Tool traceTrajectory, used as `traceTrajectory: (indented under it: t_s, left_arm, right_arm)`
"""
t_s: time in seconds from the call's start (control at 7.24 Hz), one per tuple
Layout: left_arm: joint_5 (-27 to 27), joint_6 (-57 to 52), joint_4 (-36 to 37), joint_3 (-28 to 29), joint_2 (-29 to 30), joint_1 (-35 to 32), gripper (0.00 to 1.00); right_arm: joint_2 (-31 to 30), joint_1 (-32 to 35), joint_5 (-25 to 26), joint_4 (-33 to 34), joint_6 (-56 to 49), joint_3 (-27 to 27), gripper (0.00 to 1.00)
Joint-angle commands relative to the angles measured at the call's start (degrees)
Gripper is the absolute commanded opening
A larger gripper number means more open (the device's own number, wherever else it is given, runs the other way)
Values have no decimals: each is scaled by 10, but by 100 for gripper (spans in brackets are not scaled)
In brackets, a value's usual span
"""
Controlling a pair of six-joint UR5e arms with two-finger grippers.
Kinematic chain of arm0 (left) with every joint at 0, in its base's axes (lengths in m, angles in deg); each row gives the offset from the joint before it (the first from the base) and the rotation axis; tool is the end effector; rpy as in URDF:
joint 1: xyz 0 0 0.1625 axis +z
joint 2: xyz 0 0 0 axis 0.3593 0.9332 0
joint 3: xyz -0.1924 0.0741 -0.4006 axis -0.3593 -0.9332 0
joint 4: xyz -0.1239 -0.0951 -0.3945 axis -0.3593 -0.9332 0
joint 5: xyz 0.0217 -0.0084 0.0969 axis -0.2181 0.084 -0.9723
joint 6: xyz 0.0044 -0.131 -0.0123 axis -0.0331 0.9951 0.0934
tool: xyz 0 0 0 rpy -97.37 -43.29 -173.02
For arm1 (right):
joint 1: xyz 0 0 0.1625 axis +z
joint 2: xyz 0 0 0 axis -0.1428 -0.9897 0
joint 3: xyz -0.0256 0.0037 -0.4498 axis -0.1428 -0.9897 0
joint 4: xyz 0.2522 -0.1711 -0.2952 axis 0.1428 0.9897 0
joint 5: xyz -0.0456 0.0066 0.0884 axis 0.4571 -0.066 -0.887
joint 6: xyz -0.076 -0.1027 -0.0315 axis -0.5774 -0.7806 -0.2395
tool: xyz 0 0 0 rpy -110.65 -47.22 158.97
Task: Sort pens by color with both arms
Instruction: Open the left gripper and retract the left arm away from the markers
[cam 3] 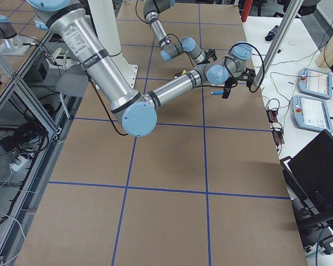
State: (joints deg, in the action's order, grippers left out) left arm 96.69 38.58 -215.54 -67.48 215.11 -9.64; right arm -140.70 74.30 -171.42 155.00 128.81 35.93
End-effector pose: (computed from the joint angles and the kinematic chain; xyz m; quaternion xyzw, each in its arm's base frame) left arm 0.7074 -0.6195 0.1783 0.3319 0.4032 -0.1517 0.8392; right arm -0.2747 -0.6992 0.3428 -0.0319 -0.4957 0.1028 0.8618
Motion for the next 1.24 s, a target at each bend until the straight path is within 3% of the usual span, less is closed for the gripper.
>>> traceTrajectory:
  t_s: [0.0,0.41,0.55,0.83,1.11]
  left_arm:
    - [57,1,0,-27,0,-28,100]
    - [190,-4,15,-63,-22,-110,99]
    - [193,-5,10,-119,-87,-116,99]
    - [202,-64,-23,-178,-147,-142,98]
    - [205,-118,-26,-181,-157,-177,95]
  right_arm:
    - [-4,1,-1,-29,-2,1,100]
    - [-9,-7,2,-49,8,14,100]
    - [-10,-13,1,-49,9,18,100]
    - [-19,-39,17,-49,33,42,100]
    - [-23,-52,34,-50,36,63,100]
